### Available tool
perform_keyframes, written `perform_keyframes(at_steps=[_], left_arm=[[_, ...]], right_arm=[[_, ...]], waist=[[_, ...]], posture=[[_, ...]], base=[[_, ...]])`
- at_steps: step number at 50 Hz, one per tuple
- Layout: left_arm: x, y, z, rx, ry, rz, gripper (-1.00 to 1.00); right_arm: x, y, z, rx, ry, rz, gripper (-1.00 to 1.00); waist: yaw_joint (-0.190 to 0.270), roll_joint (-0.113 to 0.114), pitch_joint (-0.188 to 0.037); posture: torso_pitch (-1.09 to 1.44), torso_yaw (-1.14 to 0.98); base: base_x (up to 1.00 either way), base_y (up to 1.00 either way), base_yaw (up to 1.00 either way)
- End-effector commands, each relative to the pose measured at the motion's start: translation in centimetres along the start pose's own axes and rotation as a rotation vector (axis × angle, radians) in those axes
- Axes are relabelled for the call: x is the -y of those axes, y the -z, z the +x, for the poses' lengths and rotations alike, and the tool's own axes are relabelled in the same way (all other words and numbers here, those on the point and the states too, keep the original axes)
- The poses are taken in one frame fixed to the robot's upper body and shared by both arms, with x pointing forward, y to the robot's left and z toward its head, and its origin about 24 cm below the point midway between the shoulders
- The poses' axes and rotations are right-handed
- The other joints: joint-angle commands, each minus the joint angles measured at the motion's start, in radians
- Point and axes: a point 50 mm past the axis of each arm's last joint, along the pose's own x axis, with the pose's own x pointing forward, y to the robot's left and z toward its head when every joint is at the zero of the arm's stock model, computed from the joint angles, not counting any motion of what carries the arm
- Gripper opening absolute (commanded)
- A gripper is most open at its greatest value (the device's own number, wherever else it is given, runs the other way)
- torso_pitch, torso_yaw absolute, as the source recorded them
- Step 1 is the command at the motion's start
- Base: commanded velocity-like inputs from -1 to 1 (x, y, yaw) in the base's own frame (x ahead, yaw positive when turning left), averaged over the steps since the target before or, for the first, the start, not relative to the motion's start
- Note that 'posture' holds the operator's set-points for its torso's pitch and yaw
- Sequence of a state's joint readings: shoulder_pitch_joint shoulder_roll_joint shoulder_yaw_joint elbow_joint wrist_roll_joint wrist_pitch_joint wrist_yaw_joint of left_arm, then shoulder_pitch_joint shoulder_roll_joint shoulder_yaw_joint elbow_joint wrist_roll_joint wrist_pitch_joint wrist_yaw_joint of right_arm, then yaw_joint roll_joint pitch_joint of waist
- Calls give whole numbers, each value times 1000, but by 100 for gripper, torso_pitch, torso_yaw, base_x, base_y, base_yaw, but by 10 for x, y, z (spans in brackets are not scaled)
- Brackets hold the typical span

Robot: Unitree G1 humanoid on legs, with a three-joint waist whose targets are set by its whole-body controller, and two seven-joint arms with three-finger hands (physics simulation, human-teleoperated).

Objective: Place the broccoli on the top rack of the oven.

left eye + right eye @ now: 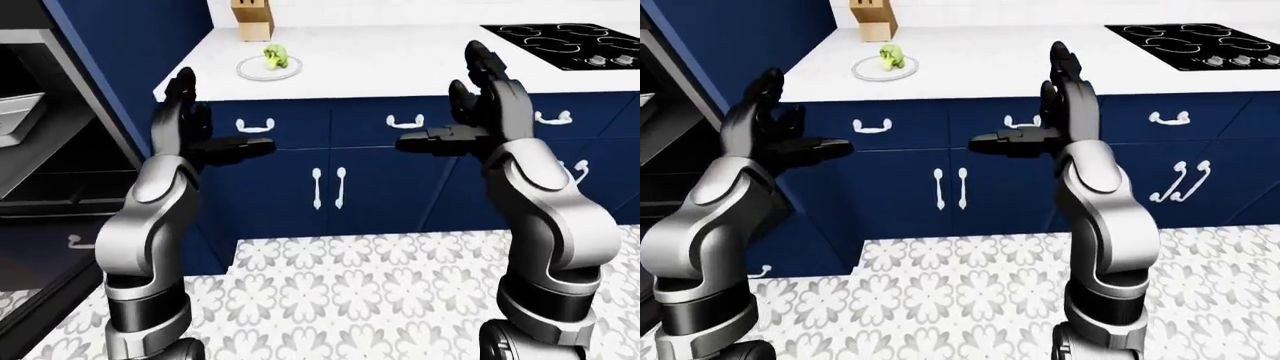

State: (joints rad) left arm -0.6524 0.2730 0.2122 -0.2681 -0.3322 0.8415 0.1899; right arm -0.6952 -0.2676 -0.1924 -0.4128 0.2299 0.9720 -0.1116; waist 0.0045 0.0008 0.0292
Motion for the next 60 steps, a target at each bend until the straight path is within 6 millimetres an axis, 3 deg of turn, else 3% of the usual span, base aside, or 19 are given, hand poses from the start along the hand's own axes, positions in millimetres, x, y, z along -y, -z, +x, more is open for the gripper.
perform_keyframes(at_steps=[1,6,10,11,14,24,27,28,31,36,38,40,41,43,50,53,54,56,60], left_arm=[[1,-21,-3,96,6,-5,100],[1,-22,-3,102,1,-11,100],[0,-23,-2,106,-6,-18,100],[-1,-23,-2,106,-8,-20,100],[-1,-22,-3,104,-7,-19,100],[-1,-24,-2,107,-8,-19,100],[-1,-25,-2,107,-8,-17,100],[-1,-26,-2,108,-9,-18,100],[-1,-25,-3,107,-9,-19,100],[-1,-26,-2,109,-8,-19,100],[-2,-26,-2,109,-8,-18,100],[-1,-25,-2,107,-7,-18,100],[-1,-25,-2,107,-7,-17,100],[-1,-25,-3,108,-7,-17,100],[-1,-26,-3,108,-5,-17,100],[0,-25,-3,107,-1,-14,100],[0,-24,-3,107,-1,-14,100],[-1,-24,-3,107,-1,-15,100],[-1,-25,-3,107,-2,-14,100]], right_arm=[[0,-19,-3,89,0,0,100],[0,-17,-3,90,1,7,100],[-1,-17,-3,89,-1,7,100],[-1,-17,-3,88,-2,7,100],[-1,-16,-3,89,-3,8,100],[-2,-16,-2,86,-5,9,100],[-1,-16,-1,86,-5,12,100],[-1,-15,-2,86,-6,11,100],[-1,-16,-2,86,-6,9,100],[-1,-17,-2,88,-3,11,100],[0,-17,-3,90,-3,12,100],[0,-17,-3,90,-2,14,100],[0,-17,-3,90,-3,13,100],[0,-18,-3,90,-4,14,100],[0,-18,-3,92,-3,16,100],[0,-19,-3,92,-4,18,100],[0,-19,-3,92,-4,18,100],[0,-19,-3,92,-4,18,100],[0,-17,-2,90,-4,20,100]], waist=[[-2,-2,-40],[-8,6,-27],[-16,90,-12],[-11,55,-14],[-14,57,-19],[-6,-20,-19],[1,-62,-19],[-4,-25,-18],[-2,-51,-27],[-6,-8,-9],[-12,29,-10],[-15,103,-32],[-9,56,-22],[-7,67,-18],[-3,-12,-9],[0,-91,-27],[-8,-44,-17],[-4,-62,-23],[-4,-29,-16]], posture=[[0,0],[0,0],[0,0],[0,0],[0,0],[0,0],[0,0],[0,0],[0,0],[0,0],[0,0],[0,0],[0,0],[0,0],[0,0],[0,0],[0,0],[0,0],[0,0]], base=[[5,19,0],[8,24,0],[8,23,0],[7,23,0],[8,23,0],[8,22,0],[8,16,0],[9,16,0],[8,15,0],[9,15,0],[9,15,0],[9,15,0],[9,16,0],[9,15,0],[9,15,0],[9,14,0],[9,14,0],[9,15,0],[9,14,0]])
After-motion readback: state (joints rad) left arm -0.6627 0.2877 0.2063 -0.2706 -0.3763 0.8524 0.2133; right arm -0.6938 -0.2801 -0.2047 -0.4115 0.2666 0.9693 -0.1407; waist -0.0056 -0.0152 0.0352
